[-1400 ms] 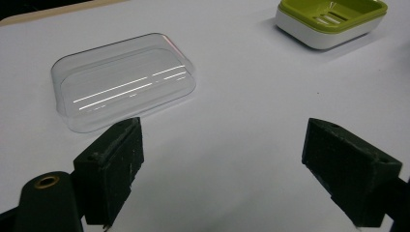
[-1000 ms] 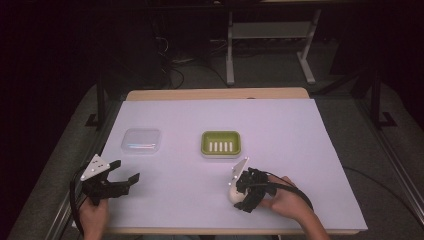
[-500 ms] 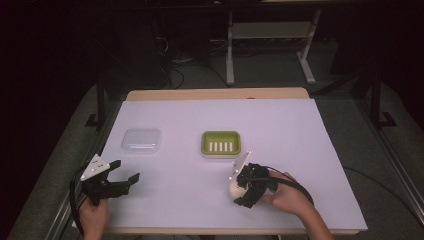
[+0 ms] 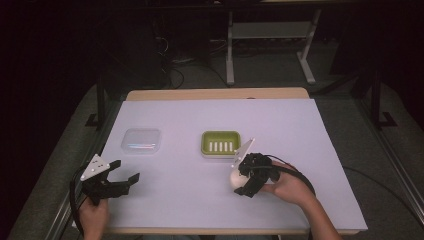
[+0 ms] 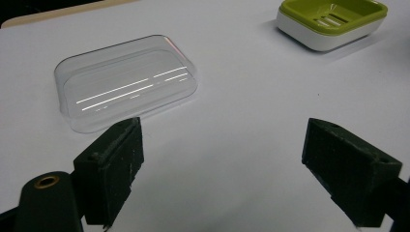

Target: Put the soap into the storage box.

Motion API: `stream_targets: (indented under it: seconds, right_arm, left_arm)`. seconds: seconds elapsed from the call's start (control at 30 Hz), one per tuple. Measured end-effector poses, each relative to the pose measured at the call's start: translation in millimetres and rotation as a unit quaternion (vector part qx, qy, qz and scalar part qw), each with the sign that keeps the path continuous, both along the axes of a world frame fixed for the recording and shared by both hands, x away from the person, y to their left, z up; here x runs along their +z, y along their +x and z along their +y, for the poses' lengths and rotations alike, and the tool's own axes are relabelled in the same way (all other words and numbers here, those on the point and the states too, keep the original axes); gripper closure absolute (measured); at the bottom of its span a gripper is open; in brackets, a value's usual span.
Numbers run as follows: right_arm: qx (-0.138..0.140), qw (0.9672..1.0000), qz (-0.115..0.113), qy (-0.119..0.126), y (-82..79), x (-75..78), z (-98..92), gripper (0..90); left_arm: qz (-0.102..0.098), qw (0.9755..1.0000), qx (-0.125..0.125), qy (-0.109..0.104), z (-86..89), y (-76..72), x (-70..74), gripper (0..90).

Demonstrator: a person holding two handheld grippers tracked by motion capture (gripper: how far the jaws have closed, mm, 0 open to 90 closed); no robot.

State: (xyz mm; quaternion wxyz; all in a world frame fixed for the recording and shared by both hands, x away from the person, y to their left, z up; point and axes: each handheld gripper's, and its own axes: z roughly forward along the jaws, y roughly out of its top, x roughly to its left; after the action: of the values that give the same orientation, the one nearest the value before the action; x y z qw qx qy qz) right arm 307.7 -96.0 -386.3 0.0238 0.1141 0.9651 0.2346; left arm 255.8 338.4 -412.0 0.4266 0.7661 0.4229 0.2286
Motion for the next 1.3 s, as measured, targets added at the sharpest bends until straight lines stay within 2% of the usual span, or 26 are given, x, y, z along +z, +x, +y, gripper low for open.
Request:
stream_targets:
  seconds: [0.43, 0.63, 1.3]
  right_arm:
    - [-0.002, 1.0000, 0.005, 0.005, 12.3, 7.6, 0.4, 24.2]
    - [-0.003, 0.9998, 0.011, 0.015, 22.4, 12.3, 0.3, 24.2]
    - [-0.004, 0.9999, 0.009, 0.010, 42.7, 21.8, 9.2, 24.2]
  left_arm:
    - [0.000, 1.0000, 0.001, -0.002, 0.4, -0.2, 0.3, 14.5]
    - [-0.002, 1.0000, -0.001, -0.004, -0.9, 0.2, 0.5, 14.5]
    - [0.000, 1.0000, 0.000, -0.004, 0.0, 0.2, 1.1, 14.5]
